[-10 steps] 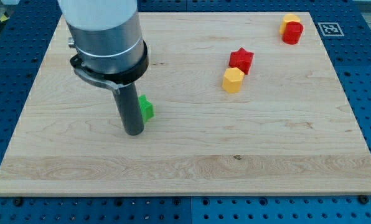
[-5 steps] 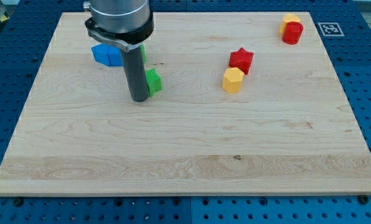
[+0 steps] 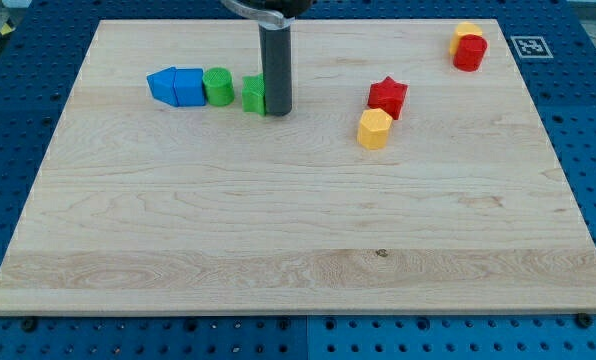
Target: Push green star closer to the green circle
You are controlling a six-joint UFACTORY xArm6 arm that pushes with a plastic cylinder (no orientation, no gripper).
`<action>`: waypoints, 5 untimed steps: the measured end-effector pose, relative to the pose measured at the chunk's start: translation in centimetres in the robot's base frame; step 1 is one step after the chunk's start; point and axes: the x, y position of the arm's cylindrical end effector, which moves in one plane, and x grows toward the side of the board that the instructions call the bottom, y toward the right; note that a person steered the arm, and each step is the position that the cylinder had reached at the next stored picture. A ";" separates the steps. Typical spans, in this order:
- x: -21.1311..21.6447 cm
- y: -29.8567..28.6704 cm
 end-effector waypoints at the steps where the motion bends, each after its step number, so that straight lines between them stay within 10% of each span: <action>1: -1.0 1.2; 5: 3.5 1.0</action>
